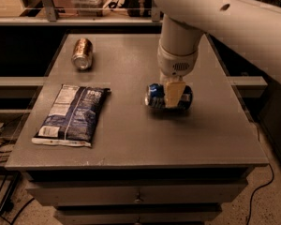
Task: Place pepsi can upright
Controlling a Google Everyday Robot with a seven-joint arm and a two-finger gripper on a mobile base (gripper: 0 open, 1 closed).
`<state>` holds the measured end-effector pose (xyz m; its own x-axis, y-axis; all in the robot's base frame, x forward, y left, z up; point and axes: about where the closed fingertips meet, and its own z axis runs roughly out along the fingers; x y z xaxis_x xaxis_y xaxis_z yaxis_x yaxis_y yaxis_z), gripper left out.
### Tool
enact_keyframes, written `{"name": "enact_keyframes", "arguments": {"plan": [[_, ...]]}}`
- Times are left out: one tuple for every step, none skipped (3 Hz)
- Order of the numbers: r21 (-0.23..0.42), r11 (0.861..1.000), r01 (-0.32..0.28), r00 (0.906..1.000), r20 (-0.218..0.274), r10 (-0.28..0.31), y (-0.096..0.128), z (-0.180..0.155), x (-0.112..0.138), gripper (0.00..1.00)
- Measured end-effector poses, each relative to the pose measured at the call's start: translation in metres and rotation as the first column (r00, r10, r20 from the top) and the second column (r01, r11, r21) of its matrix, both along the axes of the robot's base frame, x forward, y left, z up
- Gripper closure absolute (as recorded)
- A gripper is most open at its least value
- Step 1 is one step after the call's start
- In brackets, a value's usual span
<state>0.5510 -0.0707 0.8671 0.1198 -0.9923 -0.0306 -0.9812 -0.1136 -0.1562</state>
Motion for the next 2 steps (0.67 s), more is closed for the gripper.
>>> {"name": "enact_keyframes", "arguments": {"plan": [[0.190,0.982,-0.003,0.9996,0.028,-0.003,-0.003,0.022,0.003,1.00],[0.385,0.923,-0.021,0.9979,0.065,-0.004,-0.010,0.049,0.005,1.00]]}}
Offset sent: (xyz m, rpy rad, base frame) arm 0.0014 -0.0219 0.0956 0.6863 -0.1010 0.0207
